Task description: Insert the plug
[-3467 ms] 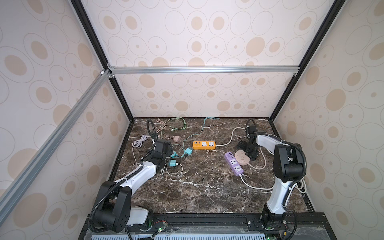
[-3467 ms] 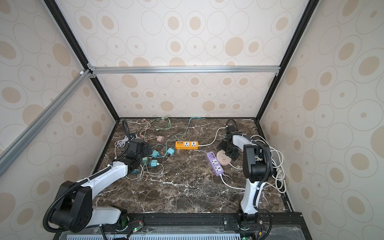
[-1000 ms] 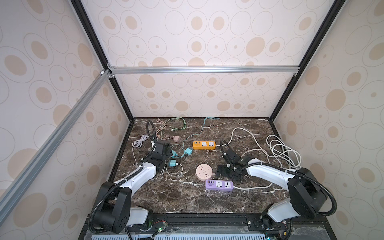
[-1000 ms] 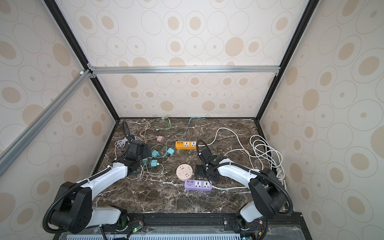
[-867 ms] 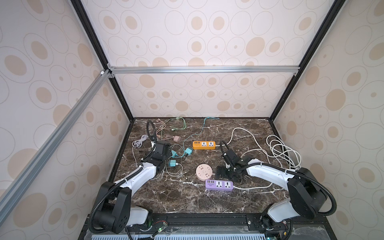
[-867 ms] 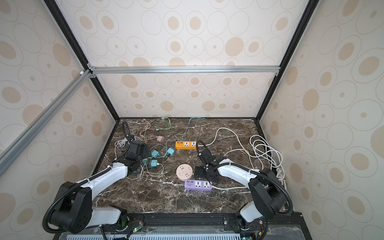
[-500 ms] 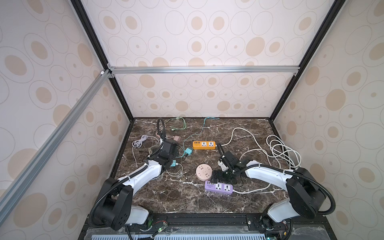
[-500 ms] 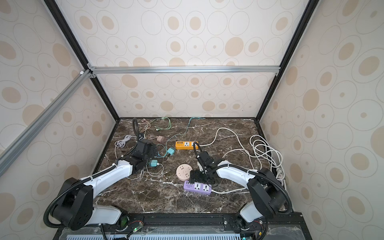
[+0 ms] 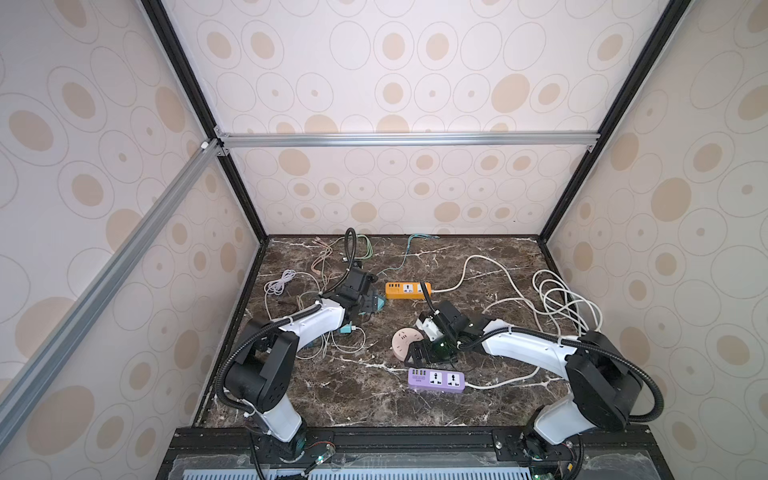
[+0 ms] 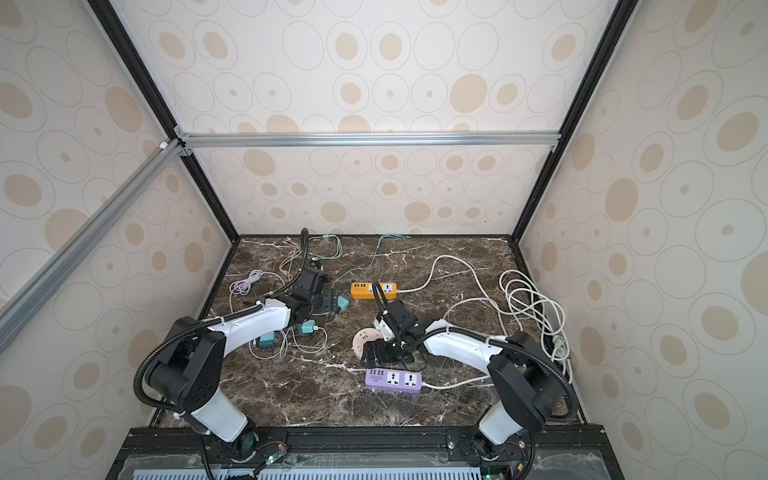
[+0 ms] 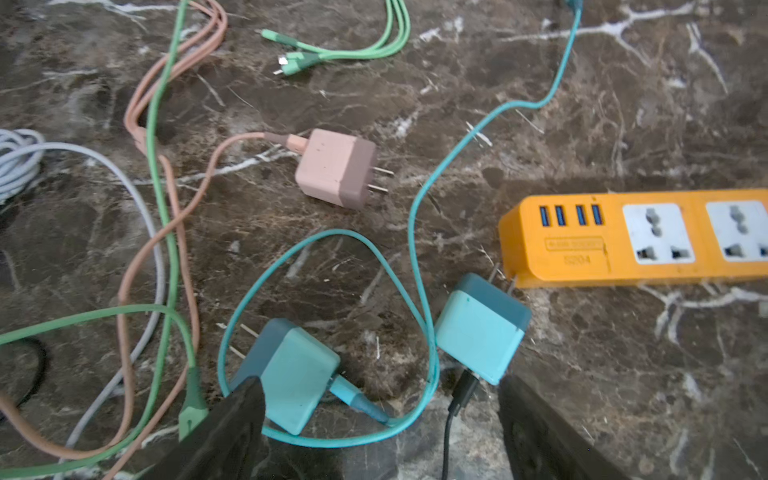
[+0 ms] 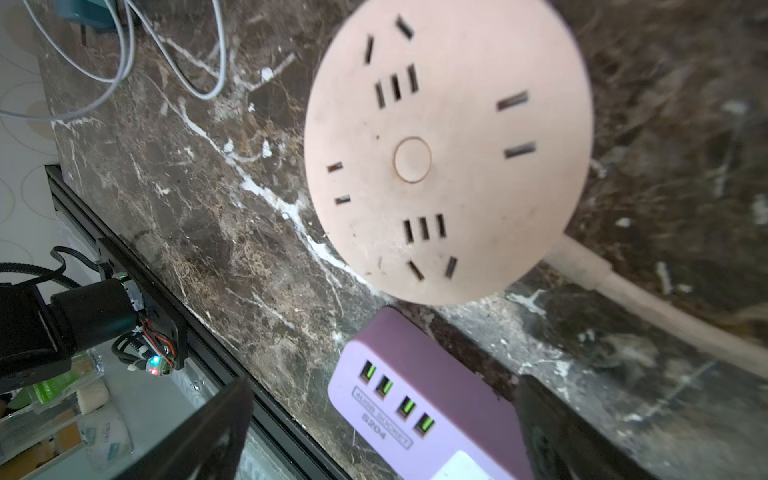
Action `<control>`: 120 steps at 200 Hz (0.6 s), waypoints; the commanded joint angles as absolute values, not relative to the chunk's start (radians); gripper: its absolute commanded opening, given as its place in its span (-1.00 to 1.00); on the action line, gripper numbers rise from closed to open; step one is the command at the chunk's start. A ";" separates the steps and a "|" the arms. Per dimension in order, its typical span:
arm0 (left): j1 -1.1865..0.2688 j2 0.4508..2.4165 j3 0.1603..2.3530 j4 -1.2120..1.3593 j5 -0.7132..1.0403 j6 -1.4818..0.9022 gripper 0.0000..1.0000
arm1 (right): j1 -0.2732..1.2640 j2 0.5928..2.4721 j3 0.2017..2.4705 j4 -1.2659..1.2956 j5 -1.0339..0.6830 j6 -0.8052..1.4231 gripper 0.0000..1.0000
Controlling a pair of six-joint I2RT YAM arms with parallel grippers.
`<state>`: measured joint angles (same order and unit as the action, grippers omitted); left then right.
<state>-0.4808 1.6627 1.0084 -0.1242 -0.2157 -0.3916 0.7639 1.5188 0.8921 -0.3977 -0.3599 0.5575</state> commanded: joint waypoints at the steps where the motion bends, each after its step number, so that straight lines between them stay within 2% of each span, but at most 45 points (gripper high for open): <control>1: -0.494 1.693 1.076 -0.190 -0.162 -0.305 0.69 | 0.769 1.436 0.885 -0.385 -0.214 0.564 0.99; 29: -0.508 1.757 1.157 -0.270 -0.141 -0.231 0.62 | 0.768 1.362 0.814 -0.334 -0.063 0.632 0.99; 57: -0.512 1.842 1.251 -0.346 -0.131 -0.192 0.41 | 0.768 1.306 0.761 -0.315 0.041 0.676 0.99; 120: -0.522 2.030 1.481 -0.493 -0.081 -0.112 0.21 | 0.767 1.237 0.705 -0.296 0.102 0.708 1.00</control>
